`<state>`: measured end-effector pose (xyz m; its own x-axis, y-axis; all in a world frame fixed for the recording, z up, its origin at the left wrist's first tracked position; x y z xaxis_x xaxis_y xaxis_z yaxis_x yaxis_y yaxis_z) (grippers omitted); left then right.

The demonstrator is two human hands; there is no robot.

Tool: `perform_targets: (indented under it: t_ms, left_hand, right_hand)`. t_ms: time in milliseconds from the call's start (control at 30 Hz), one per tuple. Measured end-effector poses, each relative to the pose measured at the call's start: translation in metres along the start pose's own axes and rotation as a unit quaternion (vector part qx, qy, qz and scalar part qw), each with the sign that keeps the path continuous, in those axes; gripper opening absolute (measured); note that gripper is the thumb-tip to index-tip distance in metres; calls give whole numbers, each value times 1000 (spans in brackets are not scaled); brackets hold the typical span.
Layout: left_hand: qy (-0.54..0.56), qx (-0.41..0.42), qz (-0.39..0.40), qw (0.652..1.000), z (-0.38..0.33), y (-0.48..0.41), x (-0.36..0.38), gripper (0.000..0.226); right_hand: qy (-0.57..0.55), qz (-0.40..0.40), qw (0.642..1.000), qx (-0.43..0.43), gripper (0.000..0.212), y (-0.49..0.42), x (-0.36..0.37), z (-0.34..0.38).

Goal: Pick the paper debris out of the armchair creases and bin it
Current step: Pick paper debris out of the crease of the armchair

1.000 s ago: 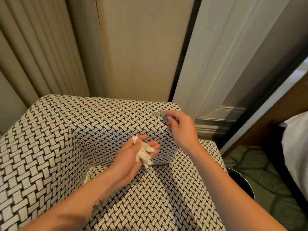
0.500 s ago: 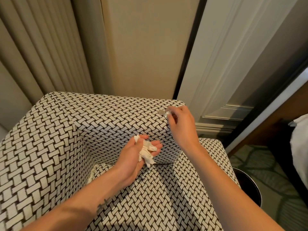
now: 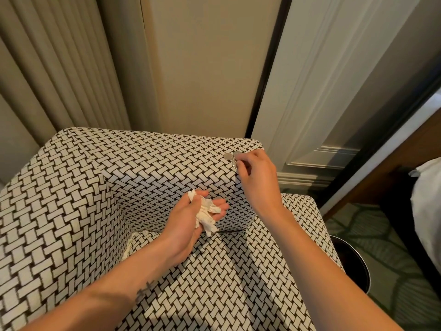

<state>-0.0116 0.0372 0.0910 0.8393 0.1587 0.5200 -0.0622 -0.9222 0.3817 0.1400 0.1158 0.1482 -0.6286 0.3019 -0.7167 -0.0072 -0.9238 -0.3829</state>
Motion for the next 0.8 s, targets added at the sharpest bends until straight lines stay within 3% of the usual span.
perform_targets:
  t_ms: [233, 500, 800]
  left_hand:
    - [-15, -7, -5, 1000, 3, -1, -2, 29]
    - [6, -11, -9, 1000, 2, -3, -3, 29]
    - [3, -12, -11, 1000, 2, -3, -4, 28]
  right_hand:
    - [19, -7, 1000, -23, 22, 5, 1, -1]
    - [-37, -11, 998, 39, 22, -5, 6, -4]
    - [-11, -22, 998, 56, 17, -16, 10, -3]
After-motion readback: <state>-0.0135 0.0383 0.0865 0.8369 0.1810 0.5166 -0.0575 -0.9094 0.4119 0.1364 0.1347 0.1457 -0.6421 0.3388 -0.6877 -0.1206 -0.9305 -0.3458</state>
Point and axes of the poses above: each hand's wrist, its own y-axis away from the middle knuckle, its own x-axis out of the palm, z = x × y, the point moved 5 cm from there along -y, towards the middle knuckle, and after that the axes turned 1 degree about y, right-handed, at the moved point
